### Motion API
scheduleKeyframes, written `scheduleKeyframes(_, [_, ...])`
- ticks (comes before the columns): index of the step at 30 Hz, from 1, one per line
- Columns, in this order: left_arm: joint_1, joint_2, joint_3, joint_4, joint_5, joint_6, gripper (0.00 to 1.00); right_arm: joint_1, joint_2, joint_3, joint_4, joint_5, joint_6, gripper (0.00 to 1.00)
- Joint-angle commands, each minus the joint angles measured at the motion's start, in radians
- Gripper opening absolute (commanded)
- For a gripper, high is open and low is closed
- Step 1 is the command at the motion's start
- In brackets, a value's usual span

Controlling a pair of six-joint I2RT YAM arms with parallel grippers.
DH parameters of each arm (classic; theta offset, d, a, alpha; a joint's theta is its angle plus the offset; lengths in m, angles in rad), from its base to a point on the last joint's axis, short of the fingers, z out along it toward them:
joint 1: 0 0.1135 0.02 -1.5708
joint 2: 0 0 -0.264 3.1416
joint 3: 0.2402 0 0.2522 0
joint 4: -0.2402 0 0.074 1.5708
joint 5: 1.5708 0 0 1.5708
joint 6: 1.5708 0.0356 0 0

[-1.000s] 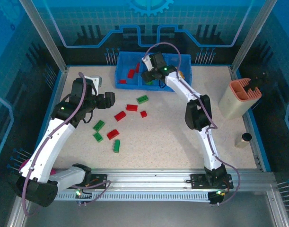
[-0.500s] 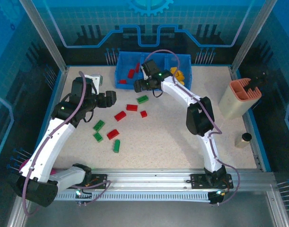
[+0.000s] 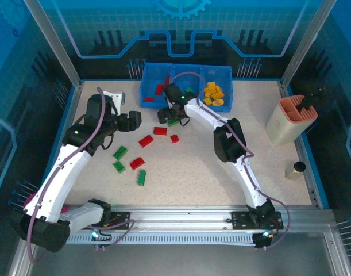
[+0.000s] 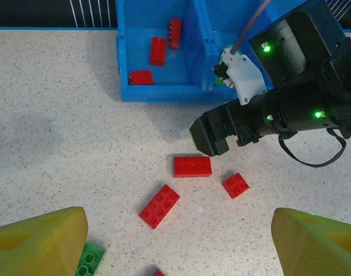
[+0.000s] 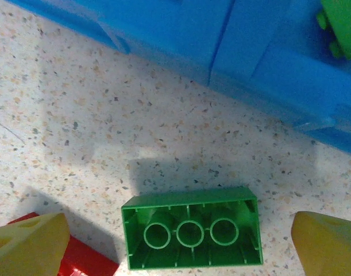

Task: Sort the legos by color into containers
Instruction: Pick up the lego from the top-center of the table.

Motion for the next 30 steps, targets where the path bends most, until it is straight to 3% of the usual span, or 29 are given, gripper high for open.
scheduleKeyframes(1, [0.010,-0.016,-0.021,0.034,0.013,0.020,0.85,0.003,0.040,0.026,-0.025,0.021,-0.029,1.00])
scheduleKeyframes(10, [0.010,0.005,-0.018,0.041,0.017,0.024,0.85,0.005,0.112,0.080,-0.076,0.070,-0.034,0.95])
scheduleKeyframes(15, [0.010,0.006,-0.016,0.040,0.019,0.024,0.85,0.006,0.131,0.080,-0.101,0.094,-0.039,0.82])
scheduleKeyframes(18, [0.010,0.002,-0.015,0.038,0.021,0.024,0.85,0.009,0.126,0.063,-0.114,0.109,-0.047,0.69])
scheduleKeyframes(20, [0.010,-0.001,-0.016,0.033,0.019,0.022,0.85,0.008,0.101,0.026,-0.105,0.110,-0.056,0.59])
scheduleKeyframes(23, [0.010,-0.007,-0.024,0.016,0.010,0.015,0.86,0.006,0.053,-0.010,-0.109,0.100,-0.077,0.54])
scheduleKeyframes(30, [0.008,-0.011,-0.096,-0.017,-0.030,-0.034,0.88,-0.030,-0.163,-0.098,-0.058,0.108,-0.143,0.51])
